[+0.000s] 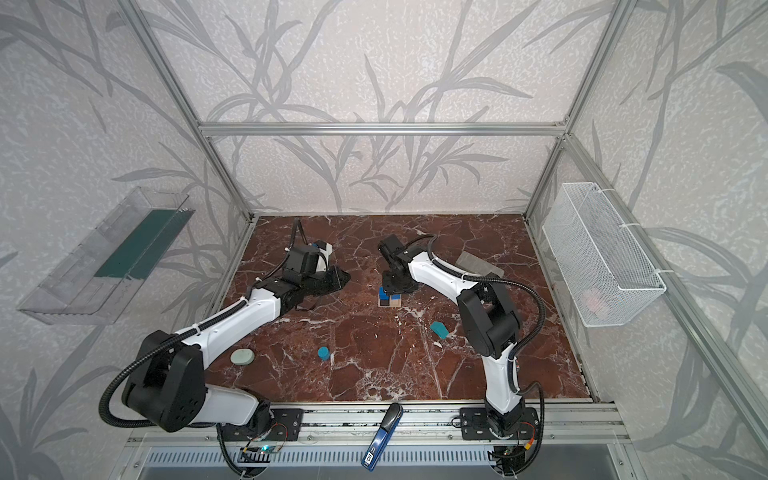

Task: Build the wood block tower
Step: 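Lower the blue cube beside the first blue cube on the stack, then open the right gripper and bring both grippers to the stack sides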

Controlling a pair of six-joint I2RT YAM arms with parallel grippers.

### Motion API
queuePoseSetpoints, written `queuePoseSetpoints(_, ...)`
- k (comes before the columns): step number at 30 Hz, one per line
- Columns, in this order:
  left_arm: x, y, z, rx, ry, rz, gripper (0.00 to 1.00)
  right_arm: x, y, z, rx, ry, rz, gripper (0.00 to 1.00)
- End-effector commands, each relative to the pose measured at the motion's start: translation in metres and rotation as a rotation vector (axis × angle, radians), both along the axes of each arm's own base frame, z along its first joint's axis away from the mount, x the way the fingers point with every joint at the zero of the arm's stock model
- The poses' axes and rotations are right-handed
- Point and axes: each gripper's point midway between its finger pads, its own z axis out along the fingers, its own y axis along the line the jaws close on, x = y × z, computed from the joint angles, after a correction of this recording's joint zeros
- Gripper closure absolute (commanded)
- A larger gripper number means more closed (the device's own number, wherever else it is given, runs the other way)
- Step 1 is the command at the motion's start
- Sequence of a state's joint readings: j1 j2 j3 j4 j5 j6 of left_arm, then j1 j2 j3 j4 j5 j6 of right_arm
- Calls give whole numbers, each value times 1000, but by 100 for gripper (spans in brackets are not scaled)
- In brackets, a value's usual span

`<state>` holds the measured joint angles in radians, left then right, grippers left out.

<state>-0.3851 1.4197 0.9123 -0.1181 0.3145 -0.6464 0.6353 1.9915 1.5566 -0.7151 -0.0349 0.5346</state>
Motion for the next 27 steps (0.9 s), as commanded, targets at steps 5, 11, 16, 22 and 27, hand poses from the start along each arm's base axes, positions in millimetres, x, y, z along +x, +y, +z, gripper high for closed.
queuePoseSetpoints(5, 3, -2, -2, -15, -2, -9, 85, 4, -4, 16, 15, -28, -22, 60)
queuePoseSetpoints(11, 3, -3, -4, -17, 4, -12, 85, 1, -6, 21, 27, -39, -22, 59)
queuePoseSetpoints(16, 3, -5, -6, -27, 13, -18, 85, -1, -7, 26, 32, -45, -23, 59)
queuePoseSetpoints(22, 3, -11, -11, -37, 43, -36, 84, -5, -9, 35, 54, -71, -16, 52)
queuePoseSetpoints(27, 1, -19, -17, -12, 91, -71, 81, -8, -13, 48, 68, -114, -7, 45)
